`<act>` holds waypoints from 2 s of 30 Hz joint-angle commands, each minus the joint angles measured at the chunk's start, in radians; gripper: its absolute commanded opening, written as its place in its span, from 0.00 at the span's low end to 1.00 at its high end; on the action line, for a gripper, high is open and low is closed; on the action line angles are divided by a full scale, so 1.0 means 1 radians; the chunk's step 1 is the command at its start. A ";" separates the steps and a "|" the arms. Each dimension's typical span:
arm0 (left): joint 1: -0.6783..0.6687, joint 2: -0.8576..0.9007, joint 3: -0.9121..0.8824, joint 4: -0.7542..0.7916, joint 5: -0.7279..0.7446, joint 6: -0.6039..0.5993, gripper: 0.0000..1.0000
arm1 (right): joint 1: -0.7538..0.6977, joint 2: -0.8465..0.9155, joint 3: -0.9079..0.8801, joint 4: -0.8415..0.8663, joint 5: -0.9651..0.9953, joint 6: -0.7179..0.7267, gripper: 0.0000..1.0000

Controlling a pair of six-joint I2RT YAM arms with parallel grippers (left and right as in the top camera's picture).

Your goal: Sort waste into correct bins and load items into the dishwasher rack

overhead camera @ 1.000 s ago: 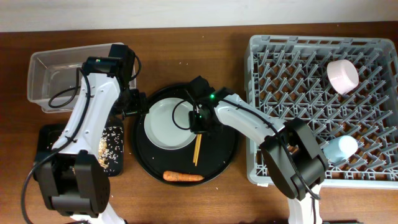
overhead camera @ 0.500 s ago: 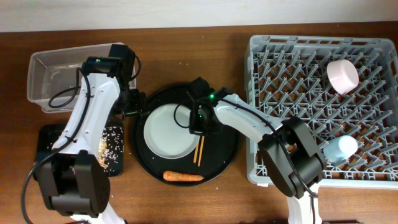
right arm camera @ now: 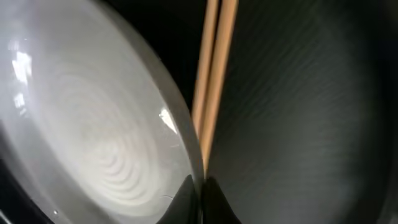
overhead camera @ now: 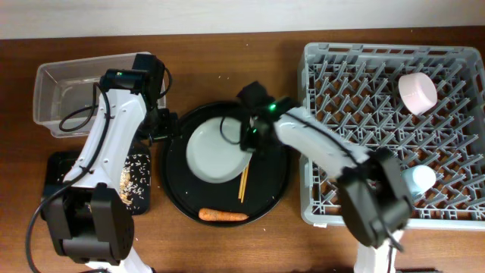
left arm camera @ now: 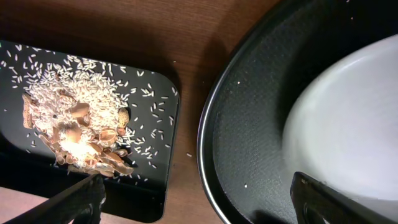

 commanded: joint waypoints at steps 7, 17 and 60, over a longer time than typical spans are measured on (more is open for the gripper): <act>0.004 -0.031 0.009 0.002 -0.011 -0.014 0.95 | -0.203 -0.321 0.041 0.021 0.687 -0.407 0.04; 0.004 -0.031 0.009 0.003 -0.011 -0.013 0.95 | -0.429 -0.328 0.041 0.161 1.175 -0.610 0.04; 0.004 -0.031 0.009 0.005 -0.011 -0.013 0.99 | 0.043 0.132 0.030 -0.077 0.023 -0.042 0.62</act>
